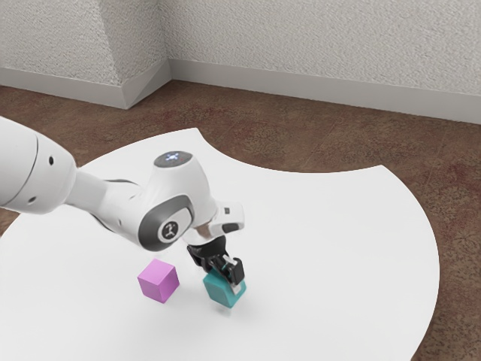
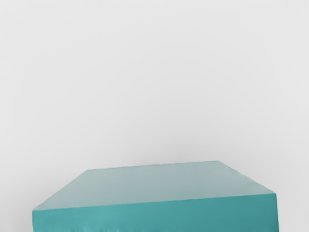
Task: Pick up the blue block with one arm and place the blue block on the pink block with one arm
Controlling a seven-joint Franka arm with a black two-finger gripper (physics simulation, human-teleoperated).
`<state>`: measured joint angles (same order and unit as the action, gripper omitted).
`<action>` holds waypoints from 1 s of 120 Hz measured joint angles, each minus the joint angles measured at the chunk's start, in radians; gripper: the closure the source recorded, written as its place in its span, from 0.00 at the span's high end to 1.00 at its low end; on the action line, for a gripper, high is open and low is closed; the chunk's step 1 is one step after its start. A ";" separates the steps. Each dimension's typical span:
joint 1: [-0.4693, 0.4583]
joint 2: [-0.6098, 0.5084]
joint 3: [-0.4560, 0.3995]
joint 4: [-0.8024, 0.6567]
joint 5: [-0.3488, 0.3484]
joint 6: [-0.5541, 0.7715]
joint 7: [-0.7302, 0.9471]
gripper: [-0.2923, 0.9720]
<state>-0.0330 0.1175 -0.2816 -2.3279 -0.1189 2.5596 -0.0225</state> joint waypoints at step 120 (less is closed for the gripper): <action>0.001 -0.324 0.192 -0.187 0.032 -0.132 0.012 0.50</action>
<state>-0.0315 -0.2062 -0.0896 -2.5144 -0.0869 2.4275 -0.0109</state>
